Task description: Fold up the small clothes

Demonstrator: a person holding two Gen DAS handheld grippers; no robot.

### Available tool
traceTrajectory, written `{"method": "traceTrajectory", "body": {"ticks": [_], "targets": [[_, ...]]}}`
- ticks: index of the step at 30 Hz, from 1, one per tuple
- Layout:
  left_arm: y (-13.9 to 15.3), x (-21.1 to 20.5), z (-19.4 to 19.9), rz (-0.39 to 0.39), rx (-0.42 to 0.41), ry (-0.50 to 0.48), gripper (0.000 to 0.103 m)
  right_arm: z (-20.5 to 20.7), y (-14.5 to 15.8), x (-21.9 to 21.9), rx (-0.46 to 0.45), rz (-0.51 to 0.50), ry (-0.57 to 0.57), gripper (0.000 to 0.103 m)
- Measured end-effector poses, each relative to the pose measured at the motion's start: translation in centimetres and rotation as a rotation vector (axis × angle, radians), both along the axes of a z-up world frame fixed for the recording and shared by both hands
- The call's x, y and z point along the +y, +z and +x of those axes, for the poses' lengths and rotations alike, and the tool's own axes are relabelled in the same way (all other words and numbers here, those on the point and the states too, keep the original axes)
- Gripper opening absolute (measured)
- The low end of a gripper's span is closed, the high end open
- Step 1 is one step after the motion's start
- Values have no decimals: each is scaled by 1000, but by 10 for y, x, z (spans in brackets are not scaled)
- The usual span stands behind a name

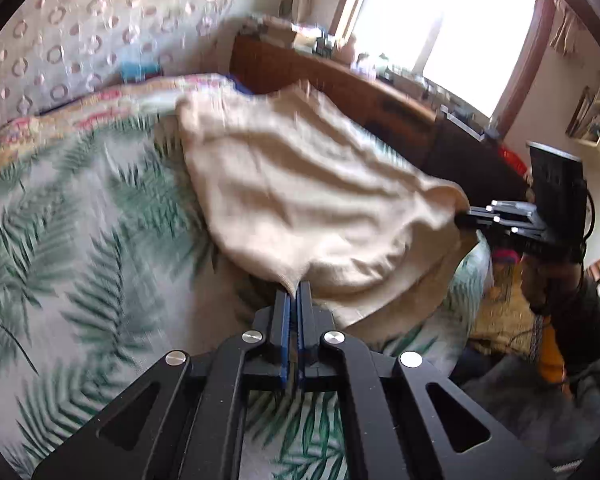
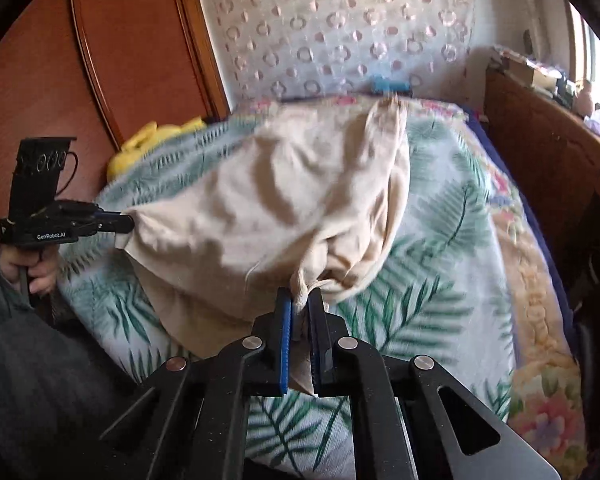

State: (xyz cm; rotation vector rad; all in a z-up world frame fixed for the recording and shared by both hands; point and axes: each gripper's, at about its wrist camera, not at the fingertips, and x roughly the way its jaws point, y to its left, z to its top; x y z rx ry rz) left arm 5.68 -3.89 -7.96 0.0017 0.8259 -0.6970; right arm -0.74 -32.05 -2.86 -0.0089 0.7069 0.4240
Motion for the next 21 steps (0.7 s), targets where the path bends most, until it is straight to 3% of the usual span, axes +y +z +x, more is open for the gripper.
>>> {"method": "traceTrajectory", "body": {"ticks": [10, 21], "targets": [[56, -8, 74, -2, -132, 58, 3, 50, 55, -12, -195, 53, -53, 7], [58, -22, 172, 26, -119, 135, 3, 149, 65, -2, -198, -13, -61, 7]]}}
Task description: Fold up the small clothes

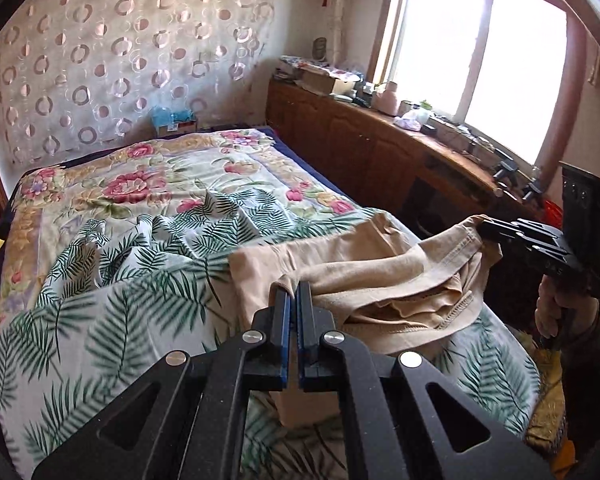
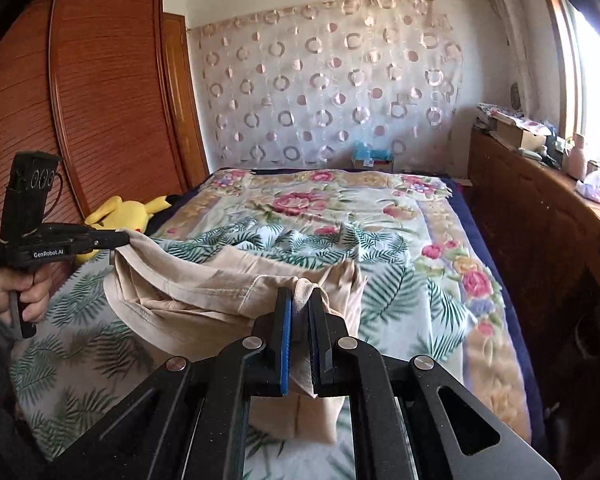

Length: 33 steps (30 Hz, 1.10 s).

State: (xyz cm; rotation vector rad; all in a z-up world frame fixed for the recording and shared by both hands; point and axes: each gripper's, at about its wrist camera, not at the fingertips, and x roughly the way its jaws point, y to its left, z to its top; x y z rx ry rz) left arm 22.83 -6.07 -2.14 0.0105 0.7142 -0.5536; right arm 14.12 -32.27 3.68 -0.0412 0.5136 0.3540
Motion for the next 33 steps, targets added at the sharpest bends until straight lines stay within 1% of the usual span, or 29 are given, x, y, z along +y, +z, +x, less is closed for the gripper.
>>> {"method": "traceTrajectory", "body": {"ticks": [6, 9, 12, 15, 18, 21, 22, 24, 25, 26, 27, 28, 30, 32, 33], "targets": [[-13, -2, 41, 16, 30, 23, 3, 44, -1, 4, 30, -5, 9, 7], [-25, -5, 62, 31, 59, 30, 3, 65, -5, 4, 62, 2, 6, 7], [-39, -8, 75, 51, 86, 31, 3, 85, -12, 6, 99, -8, 2, 7], [-51, -10, 81, 69, 102, 24, 3, 97, -15, 9, 126, -23, 1, 7], [-58, -11, 86, 69, 117, 23, 3, 109, -14, 9, 139, -29, -6, 7], [-62, -11, 89, 73, 117, 33, 3, 109, -10, 10, 139, -36, -19, 8], [-62, -13, 88, 70, 115, 31, 3, 108, -9, 11, 139, -35, -17, 11], [-61, -12, 88, 56, 115, 26, 4, 105, -7, 11, 133, -39, -28, 12], [-61, -11, 87, 53, 110, 24, 7, 105, -7, 11, 131, -42, -32, 16], [-60, -10, 87, 54, 101, 22, 8, 103, -4, 12, 126, -48, -42, 26], [-56, -9, 84, 56, 81, 23, 15, 103, -5, 10, 118, -55, -48, 31], [-54, -8, 84, 55, 68, 23, 26, 100, -2, 10, 107, -60, -57, 39], [-48, -4, 82, 40, 49, 13, 42, 91, 6, 9, 84, -64, -63, 42], [-42, -1, 82, 35, 45, -4, 52, 79, 11, 8, 64, -71, -68, 42], [-40, 0, 81, 37, 41, -10, 68, 74, 13, 8, 59, -71, -64, 42]]}}
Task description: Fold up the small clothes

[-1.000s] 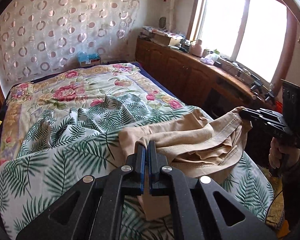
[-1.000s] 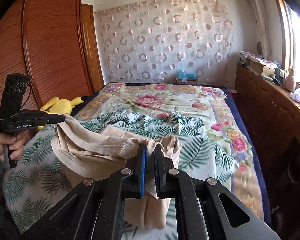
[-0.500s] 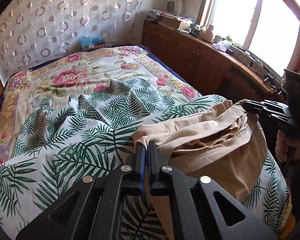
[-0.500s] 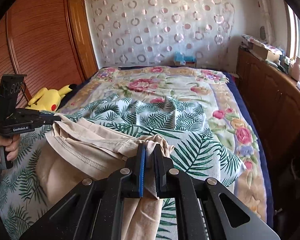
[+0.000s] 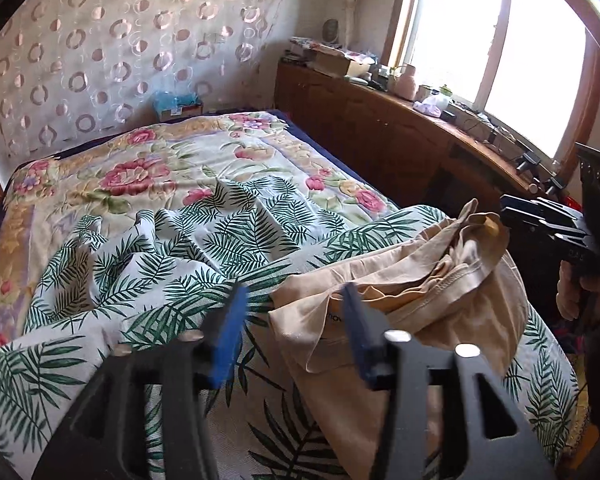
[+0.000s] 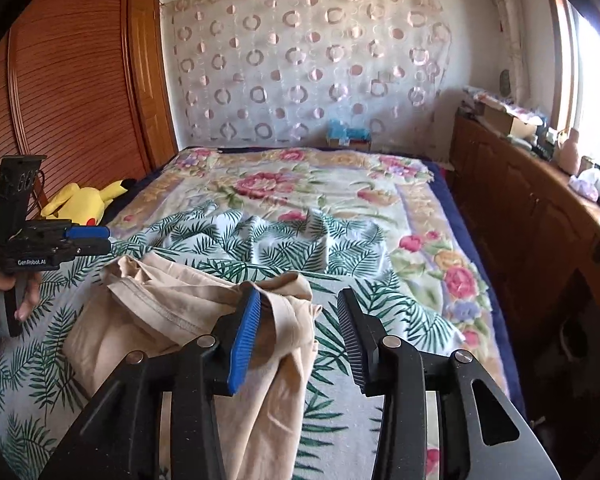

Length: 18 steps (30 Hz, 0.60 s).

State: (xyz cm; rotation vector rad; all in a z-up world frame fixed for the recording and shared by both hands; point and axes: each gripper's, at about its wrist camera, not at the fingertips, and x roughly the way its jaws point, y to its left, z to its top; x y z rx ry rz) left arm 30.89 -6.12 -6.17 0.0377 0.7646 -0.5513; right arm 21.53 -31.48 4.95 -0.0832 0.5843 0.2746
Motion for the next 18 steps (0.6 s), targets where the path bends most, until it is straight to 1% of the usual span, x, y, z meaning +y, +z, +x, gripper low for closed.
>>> {"method": "traceTrajectory", "body": {"ticks": [1, 2, 5, 7, 10, 12, 14, 17, 18], "targets": [[2, 1, -1, -1, -9, -4, 83, -6, 3, 1, -3, 1, 8, 45], [4, 2, -3, -5, -20, -10, 84, -11, 1, 1, -4, -2, 17, 48], [6, 2, -2, 3, -19, -22, 85, -21, -3, 8, 8, -41, 48, 49], [7, 2, -2, 18, -27, -18, 85, -23, -8, 13, 30, -78, 63, 49], [9, 4, -2, 19, -30, -18, 85, -25, -14, 26, 61, -142, 103, 49], [9, 4, -3, 25, -28, -23, 85, -19, -17, 32, 81, -188, 112, 49], [8, 4, -4, 38, -26, -34, 85, -11, -19, 36, 91, -229, 94, 49], [5, 3, -3, 70, -19, -33, 85, 4, -17, 39, 89, -242, 81, 49], [4, 3, -2, 70, -14, -30, 85, 10, -15, 38, 89, -241, 76, 49]]}}
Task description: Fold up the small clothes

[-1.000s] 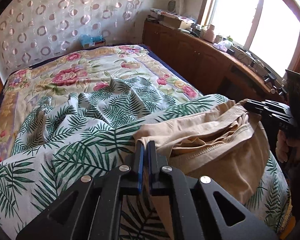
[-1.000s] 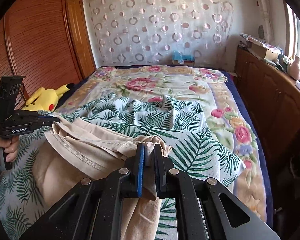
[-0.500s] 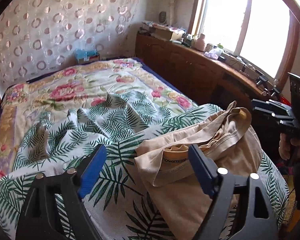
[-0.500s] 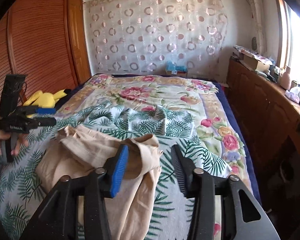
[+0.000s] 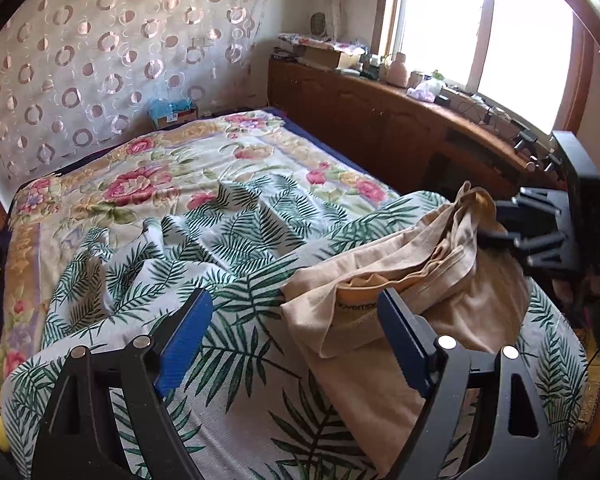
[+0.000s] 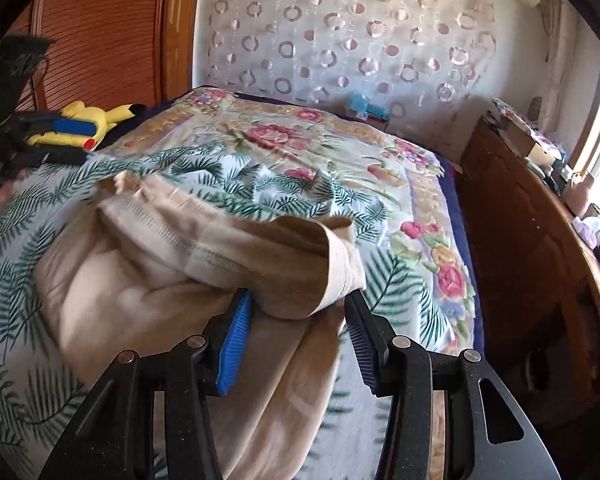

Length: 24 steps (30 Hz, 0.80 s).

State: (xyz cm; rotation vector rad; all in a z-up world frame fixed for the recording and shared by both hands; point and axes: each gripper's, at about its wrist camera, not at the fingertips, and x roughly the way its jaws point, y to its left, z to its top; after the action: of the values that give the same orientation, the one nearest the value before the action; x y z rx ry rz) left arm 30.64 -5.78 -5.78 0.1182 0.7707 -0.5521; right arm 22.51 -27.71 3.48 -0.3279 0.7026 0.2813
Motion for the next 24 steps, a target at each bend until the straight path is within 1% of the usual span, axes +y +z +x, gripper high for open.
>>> {"method": "traceTrajectory", "body": {"ticks": [3, 6, 7, 8, 10, 11, 12, 14, 16, 19, 20, 21, 22, 23, 24], "targets": [[-1, 1, 2, -2, 10, 1, 85, 16, 4, 2, -10, -9, -21, 49], [-1, 3, 2, -4, 12, 4, 85, 28, 10, 2, -3, 40, -8, 49], [-1, 3, 2, -5, 13, 4, 85, 32, 9, 2, 3, 63, 4, 42], [-2, 2, 2, -4, 12, 7, 85, 35, 9, 1, 9, 84, 18, 23], [-2, 3, 2, -3, 13, 16, 85, 41, 10, -1, 26, 117, 48, 10], [-2, 4, 2, -5, 13, 18, 85, 40, 9, -7, 32, 134, 60, 7], [-2, 4, 2, -7, 13, 19, 85, 42, 9, -10, 38, 160, 69, 7], [-1, 4, 2, -8, 11, 20, 85, 46, 8, -23, 40, 202, 35, 6], [-2, 5, 2, -7, 11, 19, 85, 56, 2, -38, 69, 227, -72, 6], [-3, 4, 3, 3, 15, 22, 85, 65, -11, -53, 116, 254, -179, 6], [-4, 3, 3, 4, 17, 18, 85, 66, -12, -56, 127, 271, -197, 7], [-5, 2, 3, 5, 20, 15, 85, 64, -11, -59, 118, 275, -207, 11], [-6, 1, 3, 9, 23, 11, 85, 66, -7, -57, 98, 260, -230, 24], [-7, 0, 4, 12, 27, 8, 85, 63, -2, -60, 61, 238, -267, 29], [-10, -2, 4, 14, 32, 5, 85, 60, 3, -62, 41, 241, -274, 29]]}}
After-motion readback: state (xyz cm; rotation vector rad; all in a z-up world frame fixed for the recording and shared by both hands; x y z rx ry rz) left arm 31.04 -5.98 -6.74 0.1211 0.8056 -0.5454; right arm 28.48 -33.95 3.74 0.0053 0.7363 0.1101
